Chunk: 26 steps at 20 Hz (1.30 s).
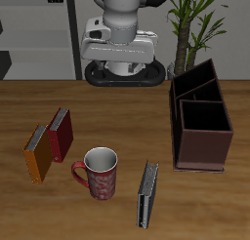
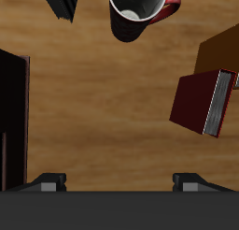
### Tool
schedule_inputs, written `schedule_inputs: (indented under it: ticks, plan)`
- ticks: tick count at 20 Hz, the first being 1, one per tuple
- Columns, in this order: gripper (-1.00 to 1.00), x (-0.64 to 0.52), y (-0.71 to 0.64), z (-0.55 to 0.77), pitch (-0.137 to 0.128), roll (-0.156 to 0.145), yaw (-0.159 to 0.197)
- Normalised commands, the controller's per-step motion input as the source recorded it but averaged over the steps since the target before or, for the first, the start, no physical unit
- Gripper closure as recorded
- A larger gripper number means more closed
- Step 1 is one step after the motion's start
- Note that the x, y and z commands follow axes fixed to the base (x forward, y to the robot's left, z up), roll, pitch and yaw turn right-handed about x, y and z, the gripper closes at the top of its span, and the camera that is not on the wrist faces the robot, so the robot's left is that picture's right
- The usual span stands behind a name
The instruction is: Place the striped book into the left desk caddy's front compartment
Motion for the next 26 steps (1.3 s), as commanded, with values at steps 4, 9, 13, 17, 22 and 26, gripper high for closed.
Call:
schedule_inputs:
  ticks: [4,9,13,17,22,26]
  plan:
    - [-1.00,0.14,-0.05,-0.07,-0.002,0.000,0.018]
    - [-1.00,0.02,0.02,-0.07,0.009,-0.011,-0.003]
    - [-1.00,0.00,0.11,-0.01,-0.018,-0.003,-0.004]
    - [-1.00,0.11,0.20,0.06,-0.034,-0.029,-0.026]
    - [-1.00,0.16,0.25,0.08,-0.023,0.005,-0.014]
    - [-1.00,0.27,0.26,0.14,-0.026,-0.003,-0.021]
